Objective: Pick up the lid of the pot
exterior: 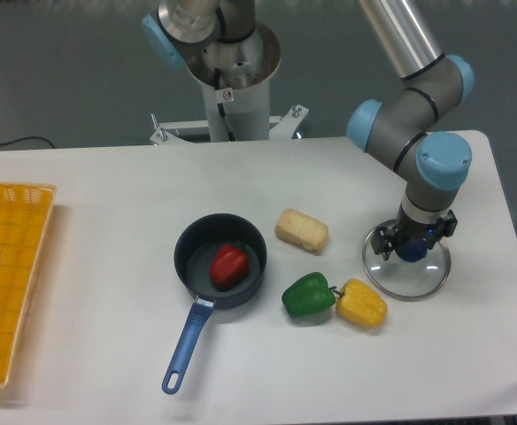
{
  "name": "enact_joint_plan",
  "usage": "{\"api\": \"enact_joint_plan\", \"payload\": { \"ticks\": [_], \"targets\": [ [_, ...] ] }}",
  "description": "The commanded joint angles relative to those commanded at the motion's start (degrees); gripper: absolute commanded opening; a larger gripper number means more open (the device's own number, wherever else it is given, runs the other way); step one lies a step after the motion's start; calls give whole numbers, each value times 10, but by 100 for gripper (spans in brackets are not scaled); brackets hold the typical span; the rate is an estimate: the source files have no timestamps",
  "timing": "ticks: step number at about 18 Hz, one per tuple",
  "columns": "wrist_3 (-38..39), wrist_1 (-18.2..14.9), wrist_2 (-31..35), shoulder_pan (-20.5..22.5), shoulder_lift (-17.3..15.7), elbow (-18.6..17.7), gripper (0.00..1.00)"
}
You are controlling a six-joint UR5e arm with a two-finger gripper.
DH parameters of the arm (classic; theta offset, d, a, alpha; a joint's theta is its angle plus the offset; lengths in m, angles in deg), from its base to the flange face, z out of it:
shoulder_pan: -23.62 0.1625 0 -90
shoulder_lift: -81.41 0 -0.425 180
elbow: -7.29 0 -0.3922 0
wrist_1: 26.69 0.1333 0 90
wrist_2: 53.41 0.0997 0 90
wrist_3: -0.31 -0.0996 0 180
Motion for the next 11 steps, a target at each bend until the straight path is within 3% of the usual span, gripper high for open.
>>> {"api": "enact_joint_plan", "payload": {
  "ticks": [11],
  "targets": [
    [-4,0,0,2,-1,-2,74]
  ]
}}
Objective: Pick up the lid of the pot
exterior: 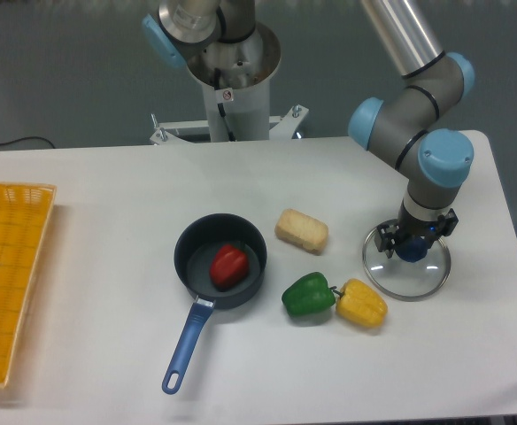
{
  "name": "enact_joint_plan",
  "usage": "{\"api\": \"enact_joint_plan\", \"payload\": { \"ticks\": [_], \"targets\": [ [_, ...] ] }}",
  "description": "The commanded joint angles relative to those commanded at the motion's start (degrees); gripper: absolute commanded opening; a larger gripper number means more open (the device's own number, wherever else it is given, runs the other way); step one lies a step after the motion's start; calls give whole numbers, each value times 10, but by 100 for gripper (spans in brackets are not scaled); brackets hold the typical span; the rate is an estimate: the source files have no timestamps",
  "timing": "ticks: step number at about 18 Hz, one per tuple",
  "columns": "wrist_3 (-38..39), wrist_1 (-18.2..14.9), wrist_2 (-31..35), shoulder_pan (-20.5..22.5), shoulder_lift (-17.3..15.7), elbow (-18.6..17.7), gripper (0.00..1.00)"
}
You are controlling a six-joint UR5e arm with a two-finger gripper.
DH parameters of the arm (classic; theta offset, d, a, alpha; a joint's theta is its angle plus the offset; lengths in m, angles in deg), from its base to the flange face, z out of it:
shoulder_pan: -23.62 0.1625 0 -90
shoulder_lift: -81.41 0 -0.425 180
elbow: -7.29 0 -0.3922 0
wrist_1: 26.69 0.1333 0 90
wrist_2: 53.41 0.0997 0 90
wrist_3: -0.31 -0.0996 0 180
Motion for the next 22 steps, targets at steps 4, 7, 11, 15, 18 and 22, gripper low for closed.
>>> {"api": "enact_joint_plan", "payload": {
  "ticks": [4,7,11,15,18,22],
  "targets": [
    [0,0,0,0,-3,-1,74],
    [0,0,0,0,-4,0,74],
    [0,0,0,-1,-4,0,74],
    [0,-1,0,-1,-4,2,74],
    [1,-1,0,-1,-4,3,72],
    [3,-1,0,0,-10,3,69]
  ]
}}
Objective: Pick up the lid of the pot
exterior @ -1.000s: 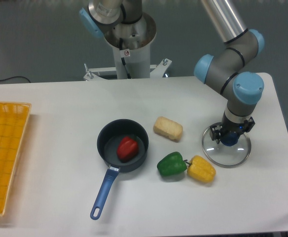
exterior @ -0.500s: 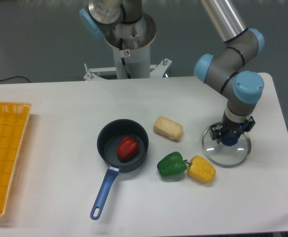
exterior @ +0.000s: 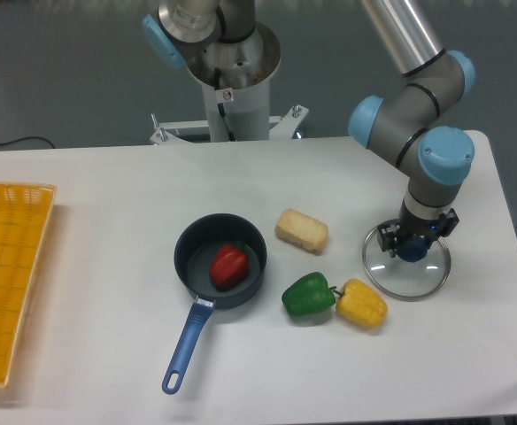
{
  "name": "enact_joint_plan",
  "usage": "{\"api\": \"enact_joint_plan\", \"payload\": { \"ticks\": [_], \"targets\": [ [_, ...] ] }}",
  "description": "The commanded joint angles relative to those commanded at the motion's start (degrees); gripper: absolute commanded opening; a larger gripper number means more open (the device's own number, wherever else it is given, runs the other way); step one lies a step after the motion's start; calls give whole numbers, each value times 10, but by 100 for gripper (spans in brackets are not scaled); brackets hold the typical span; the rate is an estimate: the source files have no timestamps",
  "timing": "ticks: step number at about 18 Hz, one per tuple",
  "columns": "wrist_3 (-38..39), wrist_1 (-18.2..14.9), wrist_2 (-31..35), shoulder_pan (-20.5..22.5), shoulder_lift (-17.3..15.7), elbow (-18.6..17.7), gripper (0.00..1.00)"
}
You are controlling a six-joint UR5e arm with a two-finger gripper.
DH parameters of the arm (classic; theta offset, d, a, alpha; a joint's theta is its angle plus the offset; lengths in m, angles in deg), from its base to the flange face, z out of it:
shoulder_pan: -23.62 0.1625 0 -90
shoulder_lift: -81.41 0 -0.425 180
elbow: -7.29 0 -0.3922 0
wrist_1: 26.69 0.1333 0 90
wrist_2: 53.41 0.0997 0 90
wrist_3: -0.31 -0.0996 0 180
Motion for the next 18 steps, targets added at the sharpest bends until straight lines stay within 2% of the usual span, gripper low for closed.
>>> {"api": "enact_joint_plan", "payload": {
  "ticks": [3,11,18],
  "targets": [
    [1,0,0,0,0,0,65],
    [3,0,-1,-1,-1,0,61],
    [9,-4,1,-7,-18,5,58]
  ]
}}
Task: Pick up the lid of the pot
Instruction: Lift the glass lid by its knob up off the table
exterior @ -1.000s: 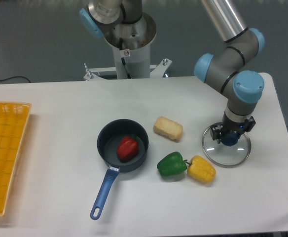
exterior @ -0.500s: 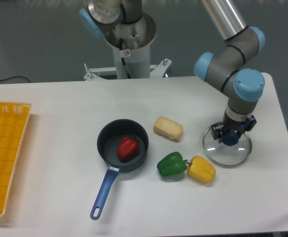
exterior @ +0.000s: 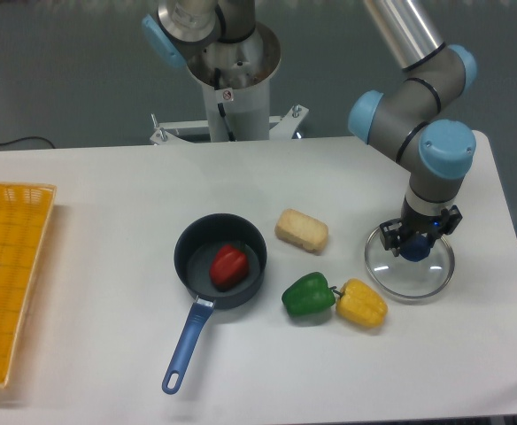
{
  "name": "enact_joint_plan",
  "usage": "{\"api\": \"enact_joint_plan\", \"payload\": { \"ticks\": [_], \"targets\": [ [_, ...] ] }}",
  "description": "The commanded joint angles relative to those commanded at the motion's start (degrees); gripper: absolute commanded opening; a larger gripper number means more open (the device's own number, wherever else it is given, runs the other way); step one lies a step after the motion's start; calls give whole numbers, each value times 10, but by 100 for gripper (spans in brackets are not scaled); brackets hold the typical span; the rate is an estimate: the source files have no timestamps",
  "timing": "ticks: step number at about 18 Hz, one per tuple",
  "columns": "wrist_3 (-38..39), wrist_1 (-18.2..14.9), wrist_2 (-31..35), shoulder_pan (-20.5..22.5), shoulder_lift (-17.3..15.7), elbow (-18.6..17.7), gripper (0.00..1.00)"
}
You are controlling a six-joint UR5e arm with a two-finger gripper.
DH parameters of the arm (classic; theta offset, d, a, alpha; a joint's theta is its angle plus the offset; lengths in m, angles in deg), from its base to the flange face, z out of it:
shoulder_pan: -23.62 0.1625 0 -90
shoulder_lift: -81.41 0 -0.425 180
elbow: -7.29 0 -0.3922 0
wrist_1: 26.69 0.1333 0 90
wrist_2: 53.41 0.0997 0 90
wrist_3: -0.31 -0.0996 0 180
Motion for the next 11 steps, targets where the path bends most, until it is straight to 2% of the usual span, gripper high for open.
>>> {"api": "enact_joint_plan", "payload": {
  "ticks": [2,11],
  "targets": [
    [6,-1,0,-1,-4,0,54],
    [9,-8,-1,-22,-21,-4,54]
  ]
}}
